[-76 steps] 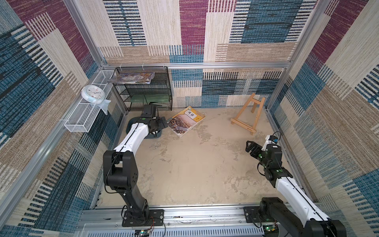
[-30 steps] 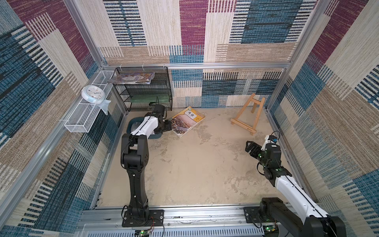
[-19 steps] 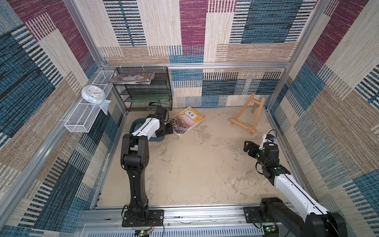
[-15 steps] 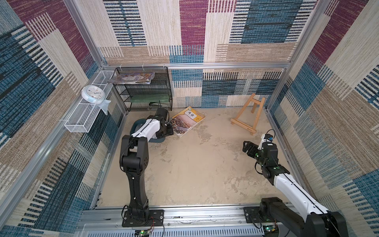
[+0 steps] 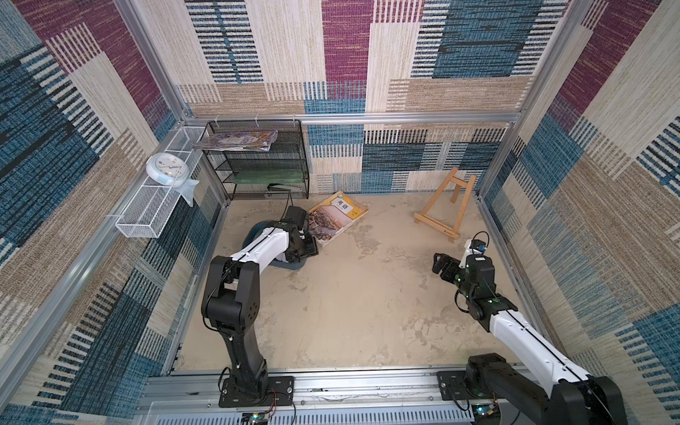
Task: Take out the mouse from the storage box
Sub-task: Move the storage box to the center of the board.
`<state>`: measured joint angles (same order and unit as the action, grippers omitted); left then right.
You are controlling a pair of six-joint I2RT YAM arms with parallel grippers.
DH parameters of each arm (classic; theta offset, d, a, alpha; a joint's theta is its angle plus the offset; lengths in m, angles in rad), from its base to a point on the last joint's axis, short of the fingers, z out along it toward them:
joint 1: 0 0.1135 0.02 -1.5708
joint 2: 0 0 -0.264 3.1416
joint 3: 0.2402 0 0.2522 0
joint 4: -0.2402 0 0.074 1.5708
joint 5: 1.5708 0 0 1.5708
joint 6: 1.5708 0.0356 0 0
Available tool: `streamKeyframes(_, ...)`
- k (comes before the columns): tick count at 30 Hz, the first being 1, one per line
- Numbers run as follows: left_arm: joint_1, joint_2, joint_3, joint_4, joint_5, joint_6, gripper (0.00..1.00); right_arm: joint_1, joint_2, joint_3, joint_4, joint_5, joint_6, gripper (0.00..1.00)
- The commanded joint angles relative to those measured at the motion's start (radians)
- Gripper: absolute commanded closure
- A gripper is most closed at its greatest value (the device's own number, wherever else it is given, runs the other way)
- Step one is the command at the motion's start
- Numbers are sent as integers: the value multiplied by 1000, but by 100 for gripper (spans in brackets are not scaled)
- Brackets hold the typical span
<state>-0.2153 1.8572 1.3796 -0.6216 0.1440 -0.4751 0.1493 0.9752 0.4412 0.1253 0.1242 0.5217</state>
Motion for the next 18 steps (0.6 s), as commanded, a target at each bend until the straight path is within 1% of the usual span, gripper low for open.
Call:
streamKeyframes(1,1,4,40,-17,32,16,32,8,17,16,8,20,-16,4)
streamKeyframes(5,-1,57,77,-17,58,10,32,21,28,27,-3,30,-22,4)
streamKeyframes(11,-8,104,78,-13,42,8,33,27,32,28,-4,40,-25,4)
streamKeyframes(14,-28,89,58,-9,28,3,34,32,51,41,-13,40,-26,4)
streamKeyframes(18,-88,50,16,-12,-1,14,35,41,65,40,-3,39,-30,4)
